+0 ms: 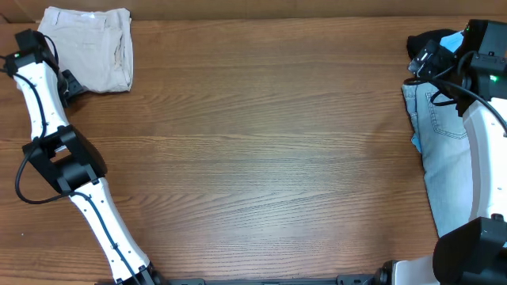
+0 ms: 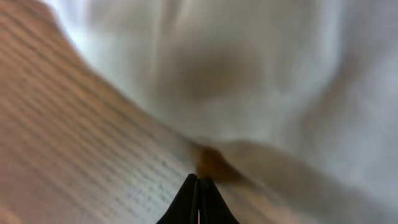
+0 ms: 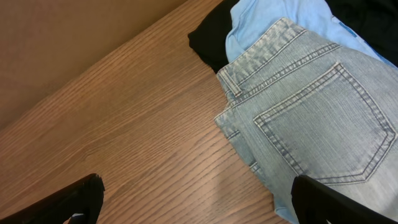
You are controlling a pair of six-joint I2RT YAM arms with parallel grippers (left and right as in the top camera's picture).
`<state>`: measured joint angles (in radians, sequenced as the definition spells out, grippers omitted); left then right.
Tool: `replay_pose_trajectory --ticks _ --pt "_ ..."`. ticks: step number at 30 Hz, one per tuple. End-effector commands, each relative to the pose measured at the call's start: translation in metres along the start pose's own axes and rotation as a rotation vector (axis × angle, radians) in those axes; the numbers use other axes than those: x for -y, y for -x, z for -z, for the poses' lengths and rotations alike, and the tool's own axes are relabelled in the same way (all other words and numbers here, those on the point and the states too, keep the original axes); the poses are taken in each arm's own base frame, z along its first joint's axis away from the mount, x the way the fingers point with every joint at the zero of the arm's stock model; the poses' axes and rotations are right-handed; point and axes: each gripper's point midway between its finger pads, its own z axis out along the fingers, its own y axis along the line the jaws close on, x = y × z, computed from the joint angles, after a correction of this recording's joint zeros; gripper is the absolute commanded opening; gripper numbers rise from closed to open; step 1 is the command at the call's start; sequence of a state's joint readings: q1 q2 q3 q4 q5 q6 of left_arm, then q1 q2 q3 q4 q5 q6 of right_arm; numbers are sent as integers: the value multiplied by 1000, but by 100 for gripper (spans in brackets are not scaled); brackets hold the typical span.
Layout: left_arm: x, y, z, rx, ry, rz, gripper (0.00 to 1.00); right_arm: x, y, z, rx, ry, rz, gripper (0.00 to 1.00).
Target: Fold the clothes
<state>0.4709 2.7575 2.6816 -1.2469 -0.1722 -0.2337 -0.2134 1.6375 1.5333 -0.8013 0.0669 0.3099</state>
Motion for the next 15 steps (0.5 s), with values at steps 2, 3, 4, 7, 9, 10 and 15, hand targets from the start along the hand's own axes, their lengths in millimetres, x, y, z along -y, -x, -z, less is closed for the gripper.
replay_pose_trajectory --ticks 2,3,4,7,9,10,15 --pt "6 25 98 128 -112 49 17 -1 8 3 24 -2 0 100" --pt "11 22 112 124 -157 46 47 -1 8 3 24 -2 0 100" --pt "15 18 126 114 -200 42 74 -1 8 3 24 -2 0 100" --pt "29 5 168 92 -334 18 100 -1 8 3 24 -2 0 100" --pt "38 -3 192 92 -418 -33 100 -1 8 3 24 -2 0 100" --pt "42 -8 207 92 -461 -58 100 -1 8 3 24 -2 0 100" --pt "38 -35 260 72 -529 -90 100 -1 8 3 24 -2 0 100"
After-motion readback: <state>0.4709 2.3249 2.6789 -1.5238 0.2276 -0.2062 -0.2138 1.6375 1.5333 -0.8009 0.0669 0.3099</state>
